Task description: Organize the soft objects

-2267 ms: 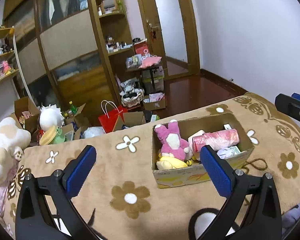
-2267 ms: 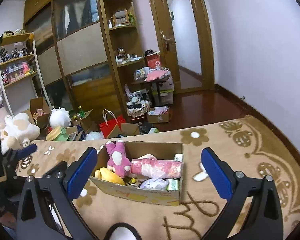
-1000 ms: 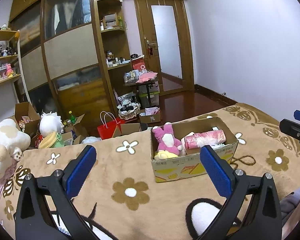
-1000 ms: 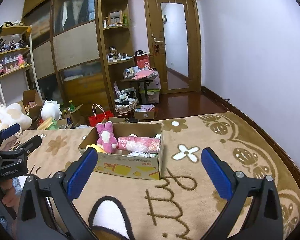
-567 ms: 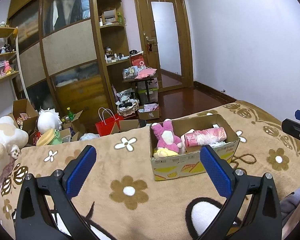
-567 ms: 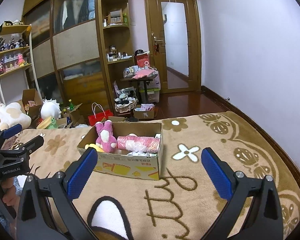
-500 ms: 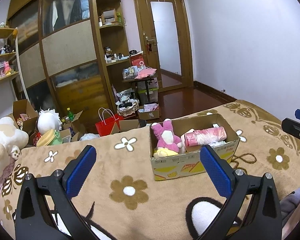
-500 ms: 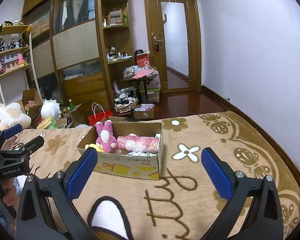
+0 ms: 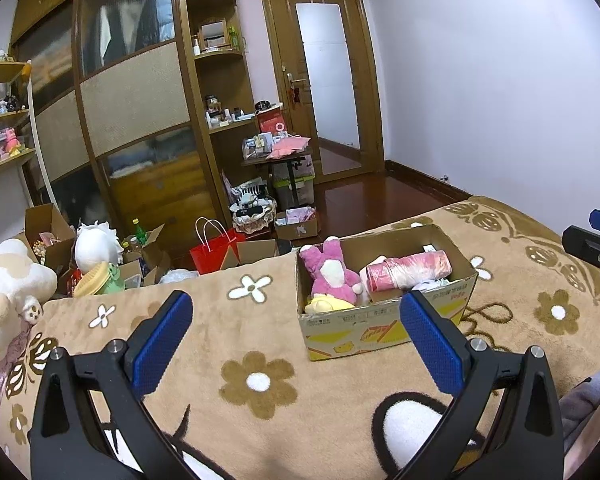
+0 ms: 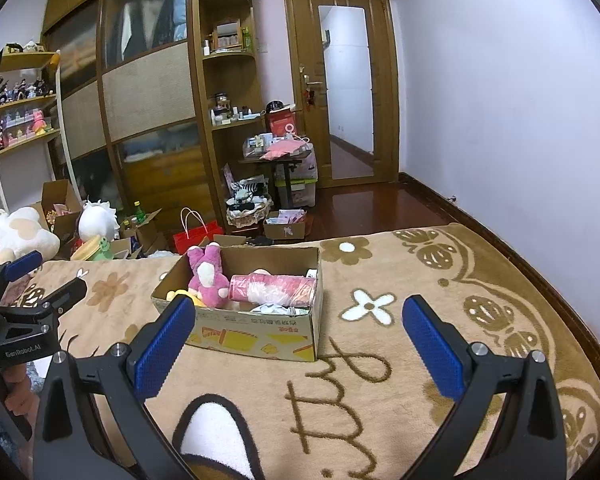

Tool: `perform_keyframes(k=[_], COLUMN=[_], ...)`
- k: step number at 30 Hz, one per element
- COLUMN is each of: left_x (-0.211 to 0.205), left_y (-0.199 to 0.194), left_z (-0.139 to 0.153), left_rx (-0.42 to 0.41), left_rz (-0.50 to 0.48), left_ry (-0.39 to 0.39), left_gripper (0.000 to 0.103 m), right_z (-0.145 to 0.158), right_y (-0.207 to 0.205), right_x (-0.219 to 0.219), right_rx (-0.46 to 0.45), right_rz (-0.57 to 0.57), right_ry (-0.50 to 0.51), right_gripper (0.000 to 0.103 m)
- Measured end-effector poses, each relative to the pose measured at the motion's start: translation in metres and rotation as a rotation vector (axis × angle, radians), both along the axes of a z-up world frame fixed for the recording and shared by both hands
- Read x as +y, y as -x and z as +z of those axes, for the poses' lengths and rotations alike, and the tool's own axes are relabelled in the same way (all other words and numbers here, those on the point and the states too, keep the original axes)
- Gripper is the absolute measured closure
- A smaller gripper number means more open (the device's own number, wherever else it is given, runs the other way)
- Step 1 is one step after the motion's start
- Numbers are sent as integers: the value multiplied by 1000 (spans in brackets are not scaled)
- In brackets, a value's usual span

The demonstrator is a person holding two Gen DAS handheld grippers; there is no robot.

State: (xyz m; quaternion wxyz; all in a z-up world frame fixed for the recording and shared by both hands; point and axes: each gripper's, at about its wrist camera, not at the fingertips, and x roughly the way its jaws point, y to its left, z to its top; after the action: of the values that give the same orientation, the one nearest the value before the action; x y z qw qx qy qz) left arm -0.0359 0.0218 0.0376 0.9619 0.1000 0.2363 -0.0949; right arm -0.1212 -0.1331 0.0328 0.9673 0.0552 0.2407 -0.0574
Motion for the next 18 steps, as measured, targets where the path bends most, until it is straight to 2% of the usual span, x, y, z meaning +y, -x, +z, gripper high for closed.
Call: perform_keyframes(k=[18], left_x=[-2], left_y=[-1], left_z=[0], left_rx=[6], left_rz=[-11], left_ry=[-11], left_gripper=[0], right_z=[0], right_y=[-2], right_x=[-9], right_rx=[-3], right_rz=[-10], right_ry=[0], right_gripper=[0])
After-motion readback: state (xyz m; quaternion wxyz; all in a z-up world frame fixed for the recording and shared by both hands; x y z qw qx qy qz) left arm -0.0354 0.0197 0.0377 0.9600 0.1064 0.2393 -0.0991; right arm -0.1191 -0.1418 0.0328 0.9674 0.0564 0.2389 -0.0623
